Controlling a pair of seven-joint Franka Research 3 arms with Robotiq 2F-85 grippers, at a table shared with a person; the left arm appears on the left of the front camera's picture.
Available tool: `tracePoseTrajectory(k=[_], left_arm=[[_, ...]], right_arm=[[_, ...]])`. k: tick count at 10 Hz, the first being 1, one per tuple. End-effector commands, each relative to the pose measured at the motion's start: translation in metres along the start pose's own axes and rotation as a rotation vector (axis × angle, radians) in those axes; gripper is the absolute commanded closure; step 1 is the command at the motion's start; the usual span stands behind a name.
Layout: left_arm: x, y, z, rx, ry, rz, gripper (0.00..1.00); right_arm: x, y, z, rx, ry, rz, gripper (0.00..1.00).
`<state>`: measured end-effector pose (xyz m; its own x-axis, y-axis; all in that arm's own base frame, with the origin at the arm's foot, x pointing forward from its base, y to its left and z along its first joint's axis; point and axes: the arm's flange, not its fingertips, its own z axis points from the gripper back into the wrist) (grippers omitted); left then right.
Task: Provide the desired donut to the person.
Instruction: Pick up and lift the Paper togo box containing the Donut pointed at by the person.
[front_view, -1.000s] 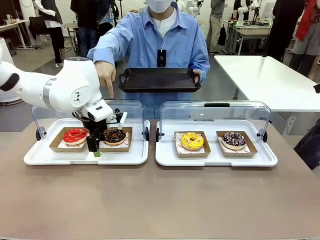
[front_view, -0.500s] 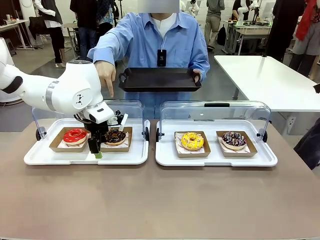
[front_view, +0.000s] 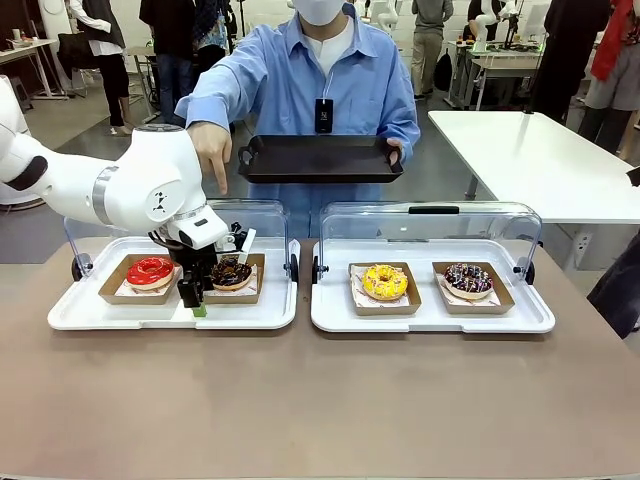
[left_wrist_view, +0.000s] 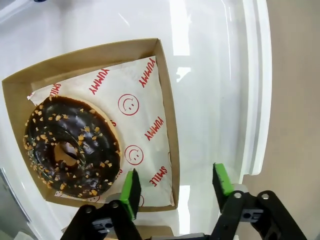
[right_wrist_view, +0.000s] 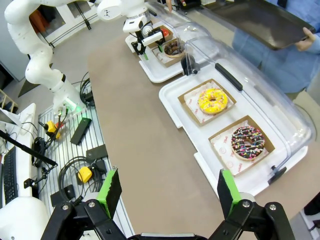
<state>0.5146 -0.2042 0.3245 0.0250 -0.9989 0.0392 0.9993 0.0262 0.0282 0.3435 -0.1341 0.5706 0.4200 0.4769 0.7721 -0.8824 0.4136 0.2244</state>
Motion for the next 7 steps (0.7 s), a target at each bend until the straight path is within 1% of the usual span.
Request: tracePoseTrajectory(k=[1,3,4,5,7], left_arm=[[-0.0027,0.0009,0.0013,0.016,-0.022,-0.017,1.00],[-0.0031,0.0006,0.0020,0.015,-0.021,-0.019,1.00],[-0.0033,0.0006,0.0027,0.017,-0.021,-0.020,0.91],[-0.0034,0.0006,0.0031,0.019,-0.019,-0.022,1.00],[-0.0037,0.0009,0.0042,0.018,-0.016,-0.026,1.00]], right_arm=[[0.0003,0.0004,-0.0004,0.004,-0.004,0.004,0.00],[0.0003,0.0004,-0.0004,0.004,-0.004,0.004,0.00],[0.0003,0.0004,-0.0004,0.004,-0.004,0.004,0.00],[0.0003,0.0004,-0.0004,0.004,-0.004,0.004,0.00],[0.0003,0.0004,-0.0004,0.004,-0.004,0.004,0.00]])
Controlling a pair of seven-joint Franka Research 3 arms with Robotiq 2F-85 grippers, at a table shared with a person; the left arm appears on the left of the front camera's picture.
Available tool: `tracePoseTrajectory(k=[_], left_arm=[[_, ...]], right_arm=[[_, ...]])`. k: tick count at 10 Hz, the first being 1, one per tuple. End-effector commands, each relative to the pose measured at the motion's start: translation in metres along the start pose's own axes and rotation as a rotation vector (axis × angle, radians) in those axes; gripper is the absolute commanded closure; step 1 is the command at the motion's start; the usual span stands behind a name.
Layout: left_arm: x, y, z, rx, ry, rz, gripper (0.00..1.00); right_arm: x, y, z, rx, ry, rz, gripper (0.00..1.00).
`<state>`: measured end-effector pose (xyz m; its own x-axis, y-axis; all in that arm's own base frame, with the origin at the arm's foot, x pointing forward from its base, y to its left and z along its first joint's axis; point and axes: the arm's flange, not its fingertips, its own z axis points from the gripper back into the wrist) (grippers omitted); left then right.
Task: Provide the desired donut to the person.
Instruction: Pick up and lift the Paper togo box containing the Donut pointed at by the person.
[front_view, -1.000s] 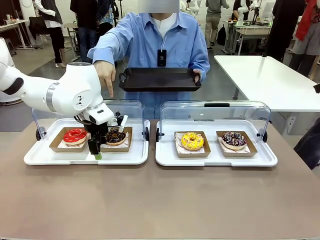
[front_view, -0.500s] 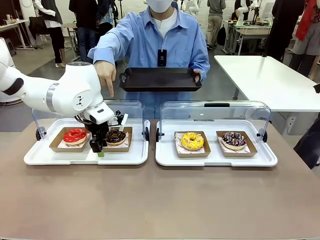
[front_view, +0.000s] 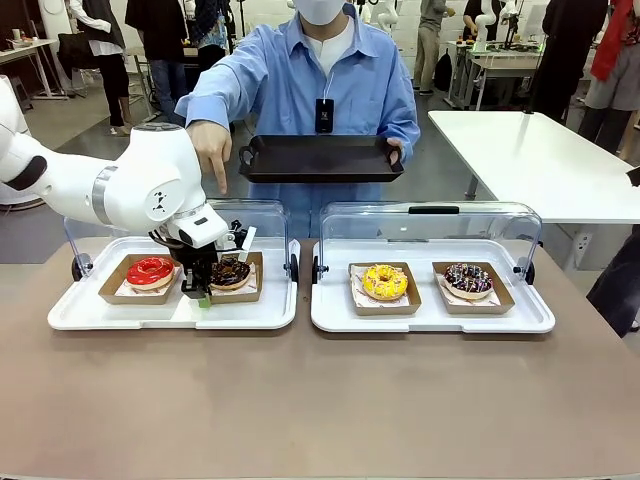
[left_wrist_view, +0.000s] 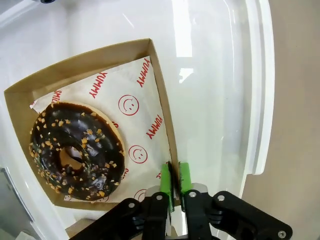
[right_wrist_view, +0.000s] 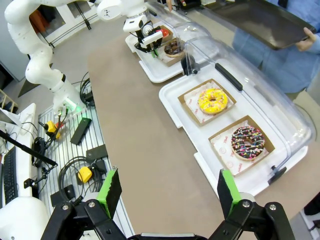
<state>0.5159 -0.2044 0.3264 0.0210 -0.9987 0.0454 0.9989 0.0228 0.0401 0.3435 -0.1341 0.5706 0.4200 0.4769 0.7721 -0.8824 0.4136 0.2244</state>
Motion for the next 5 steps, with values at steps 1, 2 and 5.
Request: tracePoseTrajectory(k=[1,2,5], left_arm=[[-0.004,-0.001,0.003,0.008,-0.008,-0.026,1.00],[-0.005,-0.002,0.005,0.007,-0.006,-0.029,1.00],[0.003,-0.026,0.035,0.009,0.046,-0.065,1.00]], right_arm=[[0.000,0.000,0.000,0.004,-0.004,0.004,0.00],[0.000,0.000,0.000,0.004,-0.004,0.004,0.00],[0.000,0.000,0.000,0.004,-0.004,0.004,0.00]])
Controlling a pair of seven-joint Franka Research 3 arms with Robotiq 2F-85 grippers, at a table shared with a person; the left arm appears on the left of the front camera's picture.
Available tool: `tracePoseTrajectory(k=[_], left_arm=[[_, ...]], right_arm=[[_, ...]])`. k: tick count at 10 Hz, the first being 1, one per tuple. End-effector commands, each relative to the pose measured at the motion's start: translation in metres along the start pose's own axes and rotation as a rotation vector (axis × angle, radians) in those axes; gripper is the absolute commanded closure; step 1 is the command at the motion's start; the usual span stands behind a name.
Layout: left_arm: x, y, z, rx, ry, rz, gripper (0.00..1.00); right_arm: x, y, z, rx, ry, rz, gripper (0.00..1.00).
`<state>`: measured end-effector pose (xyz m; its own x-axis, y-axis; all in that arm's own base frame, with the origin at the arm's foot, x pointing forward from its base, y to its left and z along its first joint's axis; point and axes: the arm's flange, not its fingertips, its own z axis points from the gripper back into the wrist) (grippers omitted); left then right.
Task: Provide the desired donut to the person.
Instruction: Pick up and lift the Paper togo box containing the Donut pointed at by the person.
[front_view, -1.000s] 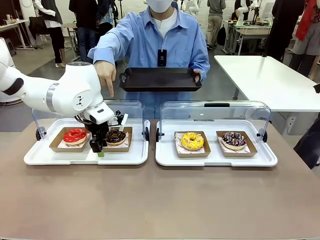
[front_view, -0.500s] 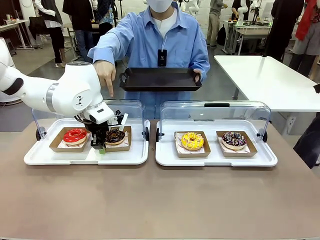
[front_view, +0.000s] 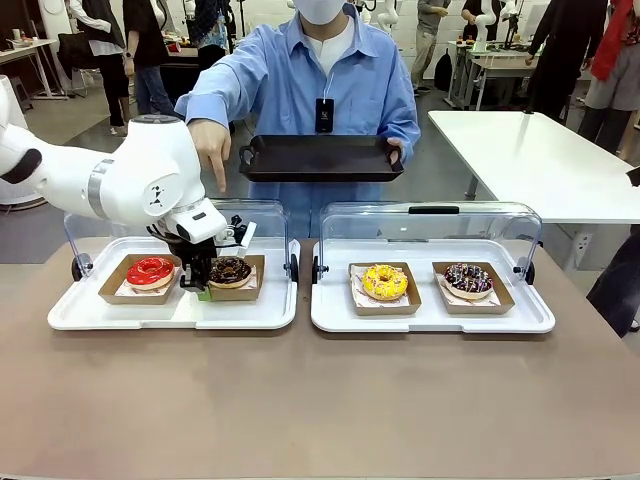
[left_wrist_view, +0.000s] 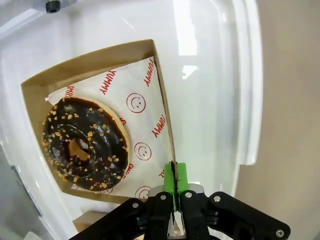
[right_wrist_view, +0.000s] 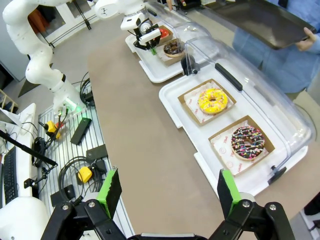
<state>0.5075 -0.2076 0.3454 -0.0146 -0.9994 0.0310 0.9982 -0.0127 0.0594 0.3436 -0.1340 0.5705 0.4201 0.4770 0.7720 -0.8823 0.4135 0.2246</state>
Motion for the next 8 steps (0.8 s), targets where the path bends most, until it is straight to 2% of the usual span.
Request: tracePoseTrajectory(k=[1,2,6,8], left_arm=[[0.004,-0.035,0.039,-0.014,0.035,-0.032,1.00],[0.009,-0.058,0.065,-0.016,0.063,-0.006,1.00],[0.025,-0.131,0.139,-0.011,0.074,-0.003,1.00],[0.025,-0.139,0.181,0.060,0.069,0.021,1.00]], right_arm=[[0.000,0.000,0.000,0.003,-0.004,0.004,0.00],[0.000,0.000,0.000,0.003,-0.004,0.004,0.00],[0.000,0.000,0.000,0.003,-0.004,0.004,0.00],[0.000,0.000,0.000,0.003,-0.004,0.004,0.00]])
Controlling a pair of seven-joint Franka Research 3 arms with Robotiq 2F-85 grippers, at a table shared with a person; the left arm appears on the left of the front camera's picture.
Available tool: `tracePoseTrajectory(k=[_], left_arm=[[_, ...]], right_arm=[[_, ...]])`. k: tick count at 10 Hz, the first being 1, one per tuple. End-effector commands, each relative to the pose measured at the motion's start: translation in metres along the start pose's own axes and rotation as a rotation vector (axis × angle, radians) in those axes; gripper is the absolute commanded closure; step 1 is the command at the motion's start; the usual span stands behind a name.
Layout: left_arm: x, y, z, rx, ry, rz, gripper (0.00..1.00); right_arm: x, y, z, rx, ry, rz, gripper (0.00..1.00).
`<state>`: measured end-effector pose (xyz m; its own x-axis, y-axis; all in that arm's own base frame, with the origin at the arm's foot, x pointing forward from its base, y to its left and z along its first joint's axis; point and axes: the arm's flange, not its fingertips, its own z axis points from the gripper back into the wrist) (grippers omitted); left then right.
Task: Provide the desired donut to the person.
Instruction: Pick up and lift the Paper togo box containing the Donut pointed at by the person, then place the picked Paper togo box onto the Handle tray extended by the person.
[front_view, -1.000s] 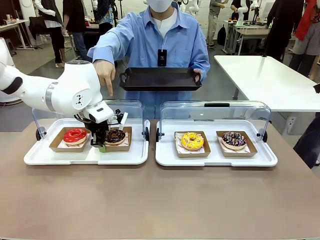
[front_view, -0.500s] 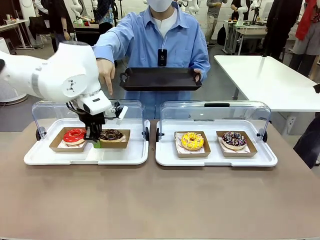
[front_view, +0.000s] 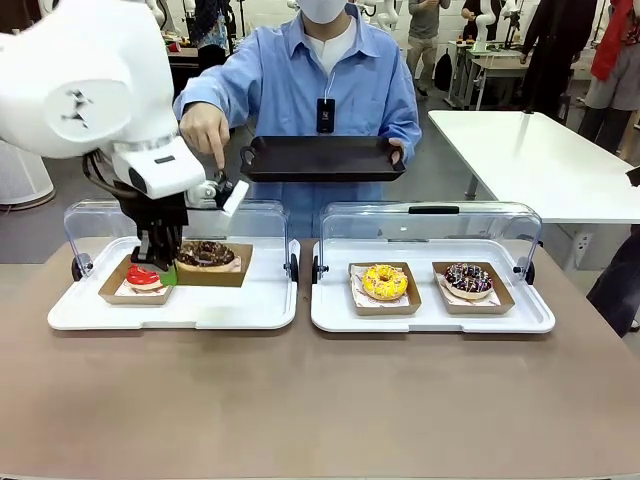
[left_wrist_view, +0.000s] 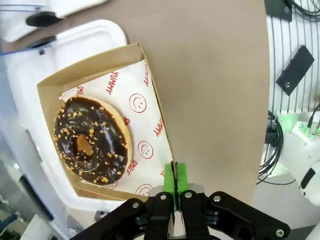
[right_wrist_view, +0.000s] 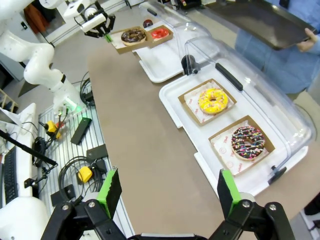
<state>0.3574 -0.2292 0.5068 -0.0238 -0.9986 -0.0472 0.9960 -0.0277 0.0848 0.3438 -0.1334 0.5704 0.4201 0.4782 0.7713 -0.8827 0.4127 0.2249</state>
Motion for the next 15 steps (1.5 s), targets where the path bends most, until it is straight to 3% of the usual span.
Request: tracePoseTrajectory(k=[1,5,15], left_arm=[[-0.012,0.005,0.035,0.062,-0.020,0.057,1.00],[-0.020,0.027,0.086,0.120,-0.025,0.094,1.00],[-0.026,0.021,0.088,0.120,-0.048,0.071,1.00]], right_arm=[[0.000,0.000,0.000,0.002,-0.006,0.004,0.00],[0.000,0.000,0.000,0.002,-0.006,0.004,0.00],[0.000,0.000,0.000,0.002,-0.006,0.004,0.00]])
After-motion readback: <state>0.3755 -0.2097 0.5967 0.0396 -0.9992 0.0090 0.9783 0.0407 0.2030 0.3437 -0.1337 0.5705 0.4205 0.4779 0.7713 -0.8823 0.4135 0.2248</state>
